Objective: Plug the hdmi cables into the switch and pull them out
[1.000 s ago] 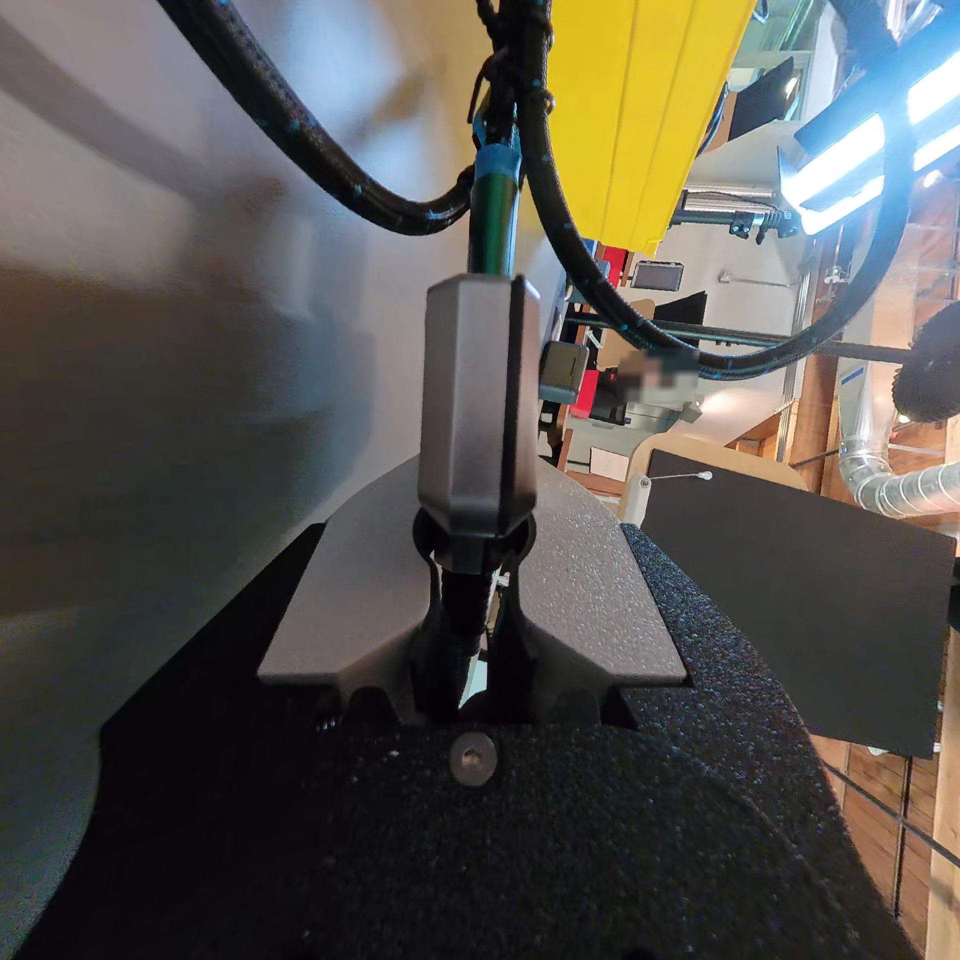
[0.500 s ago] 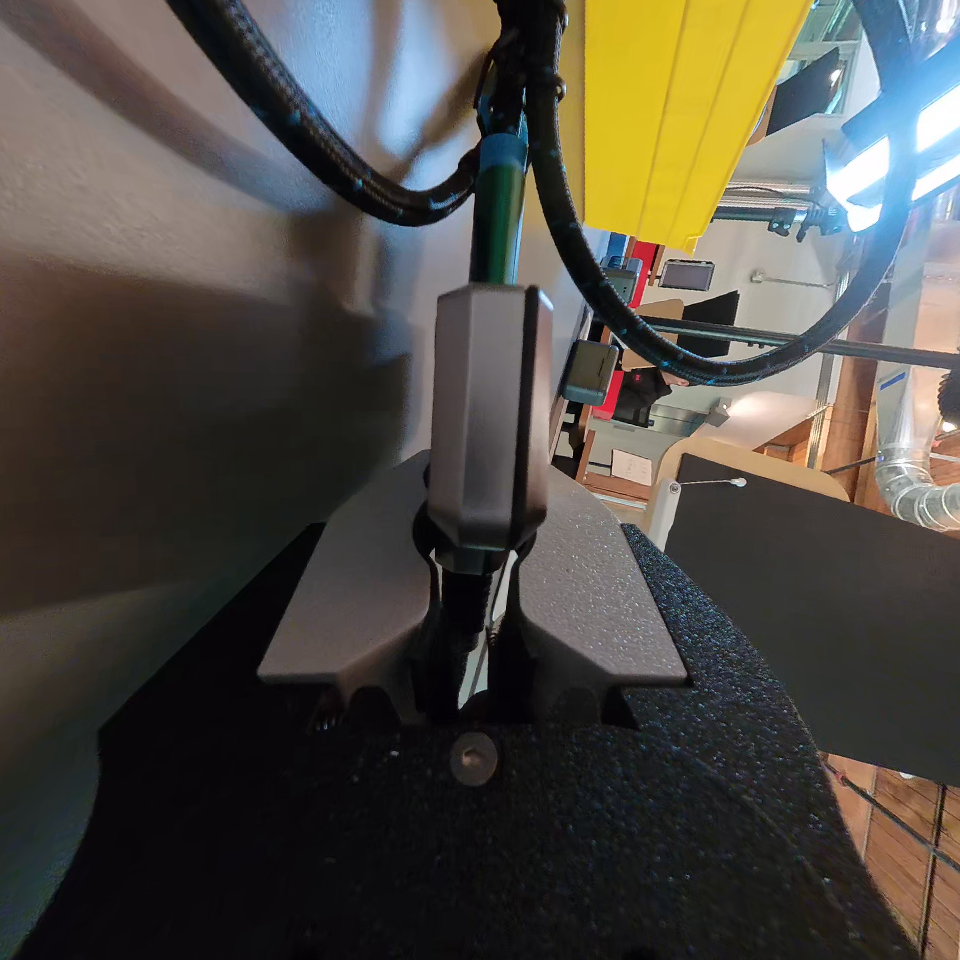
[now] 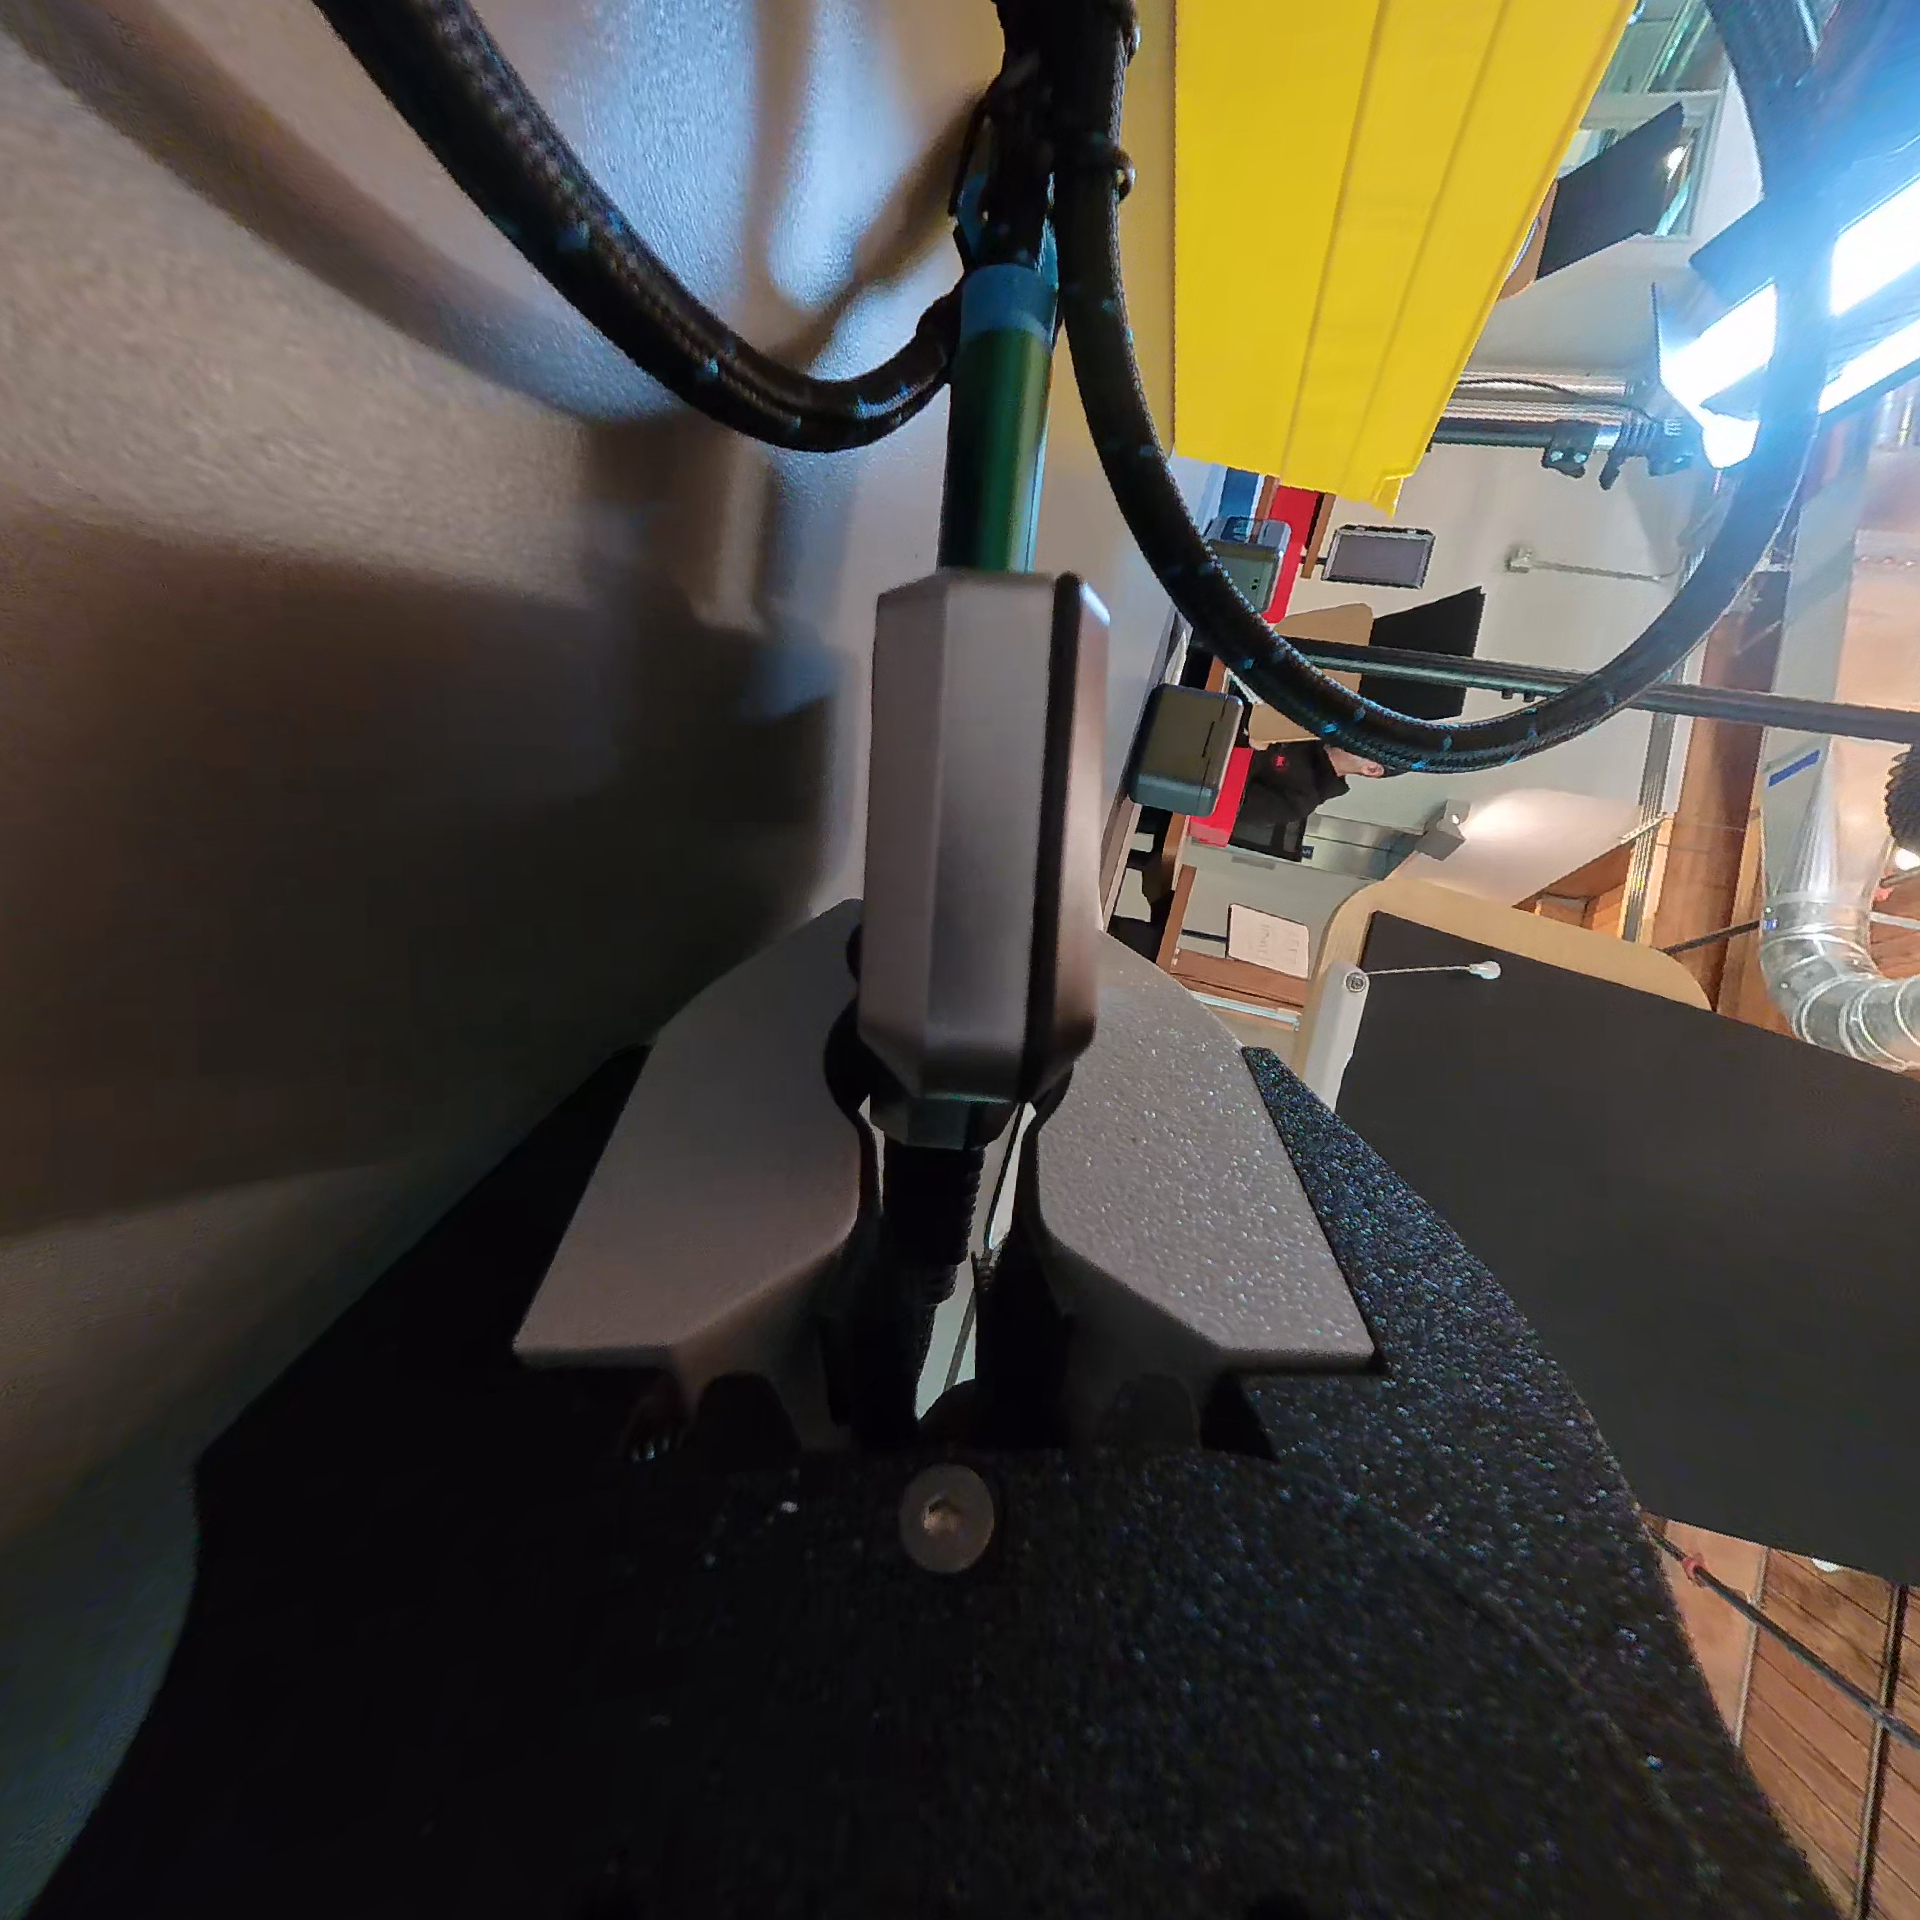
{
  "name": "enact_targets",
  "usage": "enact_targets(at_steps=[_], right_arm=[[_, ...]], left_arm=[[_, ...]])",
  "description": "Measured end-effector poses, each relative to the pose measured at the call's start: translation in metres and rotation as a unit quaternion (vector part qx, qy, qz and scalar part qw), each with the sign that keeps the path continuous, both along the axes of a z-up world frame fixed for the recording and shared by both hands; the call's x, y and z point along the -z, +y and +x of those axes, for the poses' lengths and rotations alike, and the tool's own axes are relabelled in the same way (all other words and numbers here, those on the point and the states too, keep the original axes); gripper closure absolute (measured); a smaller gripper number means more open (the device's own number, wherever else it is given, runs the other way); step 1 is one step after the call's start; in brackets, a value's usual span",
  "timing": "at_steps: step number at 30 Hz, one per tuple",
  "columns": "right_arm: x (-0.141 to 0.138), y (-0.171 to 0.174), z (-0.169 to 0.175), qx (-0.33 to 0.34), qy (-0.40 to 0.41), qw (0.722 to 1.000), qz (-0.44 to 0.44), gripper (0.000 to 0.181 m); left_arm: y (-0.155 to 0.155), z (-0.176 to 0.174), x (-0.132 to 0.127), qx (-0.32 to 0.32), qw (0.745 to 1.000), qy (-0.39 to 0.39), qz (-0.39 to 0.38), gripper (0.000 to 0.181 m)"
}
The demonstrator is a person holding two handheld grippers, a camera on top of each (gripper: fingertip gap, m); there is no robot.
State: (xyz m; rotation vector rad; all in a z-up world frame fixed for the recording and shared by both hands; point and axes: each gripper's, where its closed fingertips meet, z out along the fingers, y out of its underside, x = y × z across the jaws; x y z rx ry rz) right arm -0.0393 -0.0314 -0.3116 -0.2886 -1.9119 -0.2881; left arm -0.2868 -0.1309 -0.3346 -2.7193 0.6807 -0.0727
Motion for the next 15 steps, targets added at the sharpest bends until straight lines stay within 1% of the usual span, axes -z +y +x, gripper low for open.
enact_targets(at_steps=[2,5,7,10,15], right_arm=[[0.000,0.000,0.000,-0.001,0.000,1.000,0.000,0.157],[0.000,0.000,-0.001,-0.001,0.000,1.000,0.001,0.156],[0.000,0.000,-0.001,0.000,0.000,1.000,0.001,0.156],[0.000,0.001,-0.001,0.001,0.000,1.000,0.003,0.156],[0.001,0.001,-0.002,0.001,0.000,1.000,0.005,0.156]], left_arm=[[0.000,-0.008,-0.009,0.002,1.000,0.017,0.023,0.162],[0.003,-0.010,-0.031,-0.008,0.998,-0.007,0.065,0.162],[0.003,-0.012,-0.039,-0.013,0.997,-0.012,0.077,0.162],[0.004,-0.013,-0.046,-0.018,0.996,-0.017,0.091,0.162],[0.003,-0.010,-0.048,-0.013,0.995,-0.008,0.103,0.162]])
